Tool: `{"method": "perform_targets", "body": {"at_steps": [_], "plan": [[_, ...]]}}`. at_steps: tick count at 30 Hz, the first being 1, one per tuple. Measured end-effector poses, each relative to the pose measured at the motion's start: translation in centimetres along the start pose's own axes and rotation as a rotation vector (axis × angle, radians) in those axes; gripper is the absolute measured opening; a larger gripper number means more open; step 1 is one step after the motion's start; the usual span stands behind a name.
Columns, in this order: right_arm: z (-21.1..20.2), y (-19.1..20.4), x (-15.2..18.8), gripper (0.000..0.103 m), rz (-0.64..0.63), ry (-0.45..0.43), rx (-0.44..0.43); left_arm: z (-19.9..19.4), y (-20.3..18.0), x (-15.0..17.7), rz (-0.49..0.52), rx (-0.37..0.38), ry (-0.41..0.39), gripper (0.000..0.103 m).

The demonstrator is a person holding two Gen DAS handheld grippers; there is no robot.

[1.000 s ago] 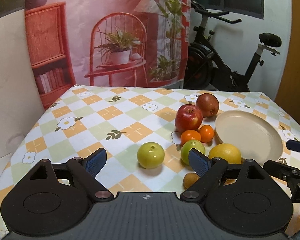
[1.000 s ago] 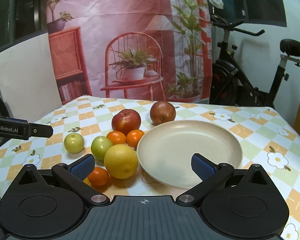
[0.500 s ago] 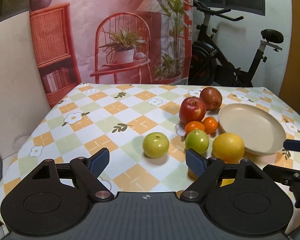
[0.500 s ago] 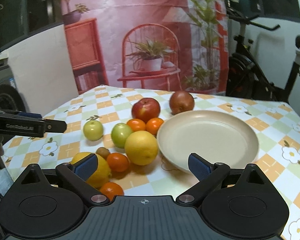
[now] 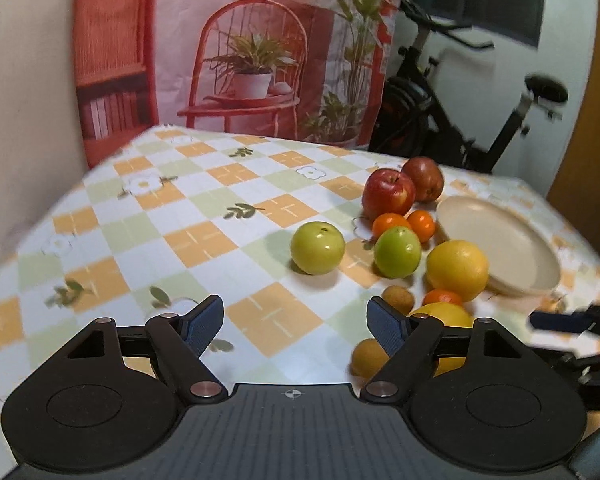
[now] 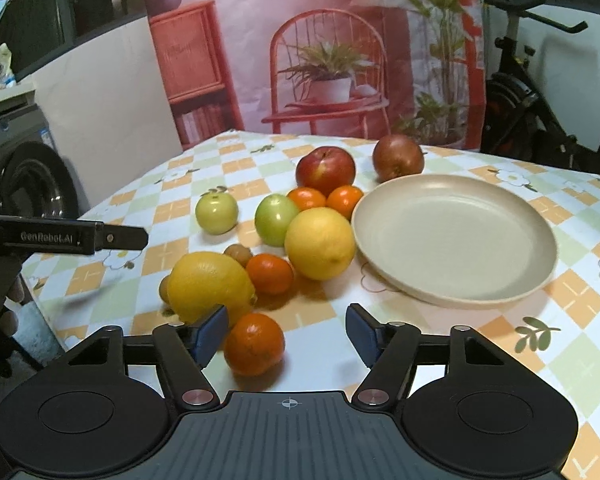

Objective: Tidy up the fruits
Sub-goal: 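Move the right gripper toward a tangerine while the left gripper approaches a small brown kiwi, then close the right gripper on the tangerine and lift it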

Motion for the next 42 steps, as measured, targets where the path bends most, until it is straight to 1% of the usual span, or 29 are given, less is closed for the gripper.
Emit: {"method": "perform_targets", "body": {"at_steps": [1, 2, 4, 7, 10, 16, 19, 22, 25, 27, 29, 31, 36, 38, 40, 42], "plan": [[0.1, 0.0, 0.0, 0.057, 0.000, 0.004, -0.010, 0.1, 0.0, 0.1, -0.007, 0.005, -0.003, 0.081], [0.1, 0.1, 0.1, 0.056, 0.001, 0.008, -0.020, 0.1, -0.1, 0.2, -0.008, 0.005, 0.001, 0.081], [0.3, 0.1, 0.1, 0.053, 0.002, 0.016, -0.033, 0.5, -0.4, 0.3, 0.010, 0.008, 0.022, 0.077], [0.5, 0.1, 0.2, 0.045, 0.006, 0.025, -0.053, 0.8, -1.0, 0.5, 0.053, -0.012, 0.033, 0.075], [0.7, 0.2, 0.4, 0.043, 0.010, 0.029, -0.068, 0.8, -1.3, 0.7, 0.081, -0.036, 0.029, 0.075], [1.2, 0.1, 0.9, 0.041, 0.012, 0.042, -0.107, 0.7, -1.2, 0.8, 0.069, -0.077, 0.023, 0.076], [1.4, 0.3, 1.1, 0.038, -0.013, 0.032, -0.103, 0.6, -1.2, 0.7, 0.069, -0.077, 0.015, 0.076], [1.6, 0.5, 1.4, 0.038, -0.040, 0.032, -0.094, 0.5, -1.4, 0.8, 0.079, -0.069, 0.010, 0.076], [1.6, 0.7, 1.5, 0.037, -0.086, 0.023, -0.085, 0.6, -1.7, 1.0, 0.096, -0.063, 0.010, 0.076], [1.5, 1.1, 1.3, 0.035, -0.146, 0.015, -0.076, 0.6, -1.7, 1.1, 0.101, -0.058, 0.012, 0.076], [1.7, 1.4, 0.9, 0.035, -0.199, 0.020, -0.081, 0.6, -1.6, 1.2, 0.099, -0.048, 0.014, 0.076], [2.0, 1.3, 0.6, 0.035, -0.224, 0.024, -0.097, 0.5, -1.4, 1.3, 0.096, -0.046, 0.019, 0.076], [2.5, 0.4, 0.3, 0.035, -0.204, 0.035, -0.150, 0.6, -1.3, 1.5, 0.097, -0.044, 0.039, 0.076], [2.9, 0.1, 0.8, 0.036, -0.209, 0.056, -0.151, 0.7, -1.3, 1.5, 0.093, -0.043, 0.047, 0.076], [2.8, 0.0, 1.4, 0.035, -0.233, 0.034, -0.155, 0.9, -1.2, 1.4, 0.085, -0.041, 0.054, 0.076], [2.7, -0.2, 1.4, 0.035, -0.212, 0.031, -0.164, 1.0, -1.3, 1.4, 0.080, -0.031, 0.061, 0.076]]}}
Point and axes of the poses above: each gripper's, at about its wrist camera, not at the fingertips, and z roughly the way its jaws point, y to its left, x to its underside, the point moved 3 cm from there along z, roughly the way its jaws point, and after that the axes turned 6 degrees about y, right-handed, at the moved point
